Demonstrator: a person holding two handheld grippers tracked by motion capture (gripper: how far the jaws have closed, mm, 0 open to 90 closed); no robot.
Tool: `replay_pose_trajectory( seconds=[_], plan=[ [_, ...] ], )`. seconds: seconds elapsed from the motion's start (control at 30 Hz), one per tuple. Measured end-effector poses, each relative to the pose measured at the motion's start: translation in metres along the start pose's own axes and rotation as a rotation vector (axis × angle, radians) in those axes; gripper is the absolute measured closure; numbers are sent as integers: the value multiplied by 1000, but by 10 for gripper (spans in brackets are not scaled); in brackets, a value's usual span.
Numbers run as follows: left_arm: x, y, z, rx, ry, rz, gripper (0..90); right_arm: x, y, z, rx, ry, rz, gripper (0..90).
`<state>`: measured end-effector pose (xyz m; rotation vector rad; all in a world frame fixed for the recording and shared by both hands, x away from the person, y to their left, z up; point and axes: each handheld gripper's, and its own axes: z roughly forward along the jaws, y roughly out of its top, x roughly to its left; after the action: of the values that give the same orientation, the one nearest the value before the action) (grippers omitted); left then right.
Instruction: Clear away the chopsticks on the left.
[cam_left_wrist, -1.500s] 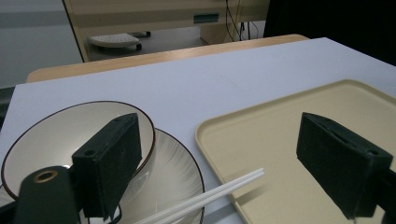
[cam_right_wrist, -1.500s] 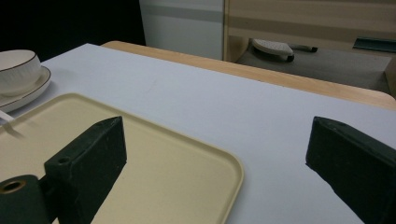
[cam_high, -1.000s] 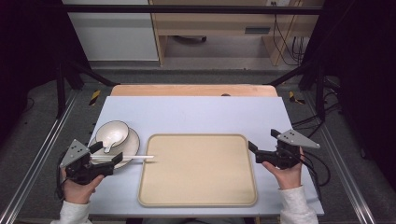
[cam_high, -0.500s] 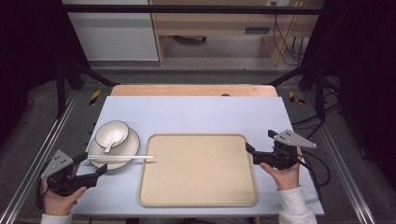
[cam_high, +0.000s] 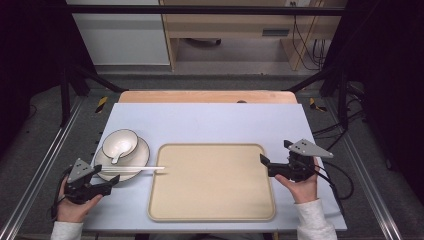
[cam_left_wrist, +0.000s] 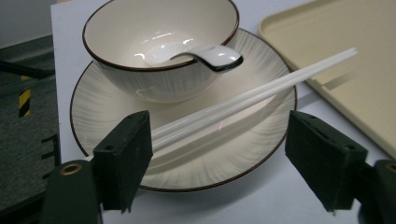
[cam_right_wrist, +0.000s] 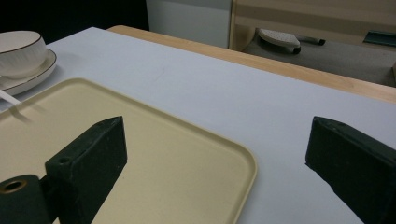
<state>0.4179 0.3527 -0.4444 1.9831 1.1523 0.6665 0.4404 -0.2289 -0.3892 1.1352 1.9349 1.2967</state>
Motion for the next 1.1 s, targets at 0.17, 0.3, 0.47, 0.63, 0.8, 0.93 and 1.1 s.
replay_pose_trajectory(
  seconds=[0.17,0.3,0.47,0.63,0.8,0.93,1.1],
  plan=[
    [-1,0,12,9,23,35,348,1,-1,3,16,3,-6,58],
    [-1,2,16,9,40,60,371,1,-1,2,15,3,-3,58],
    [-3,2,21,34,53,83,394,1,-1,3,18,3,-7,58],
    [-3,2,20,42,64,88,427,1,-1,3,20,2,-7,57],
    [-4,2,21,68,57,93,483,1,-2,4,20,2,-8,58],
    [-4,2,20,72,50,94,527,1,-2,3,21,2,-7,58],
    [-6,3,19,82,31,106,587,1,-1,3,22,0,-9,58]
  ],
)
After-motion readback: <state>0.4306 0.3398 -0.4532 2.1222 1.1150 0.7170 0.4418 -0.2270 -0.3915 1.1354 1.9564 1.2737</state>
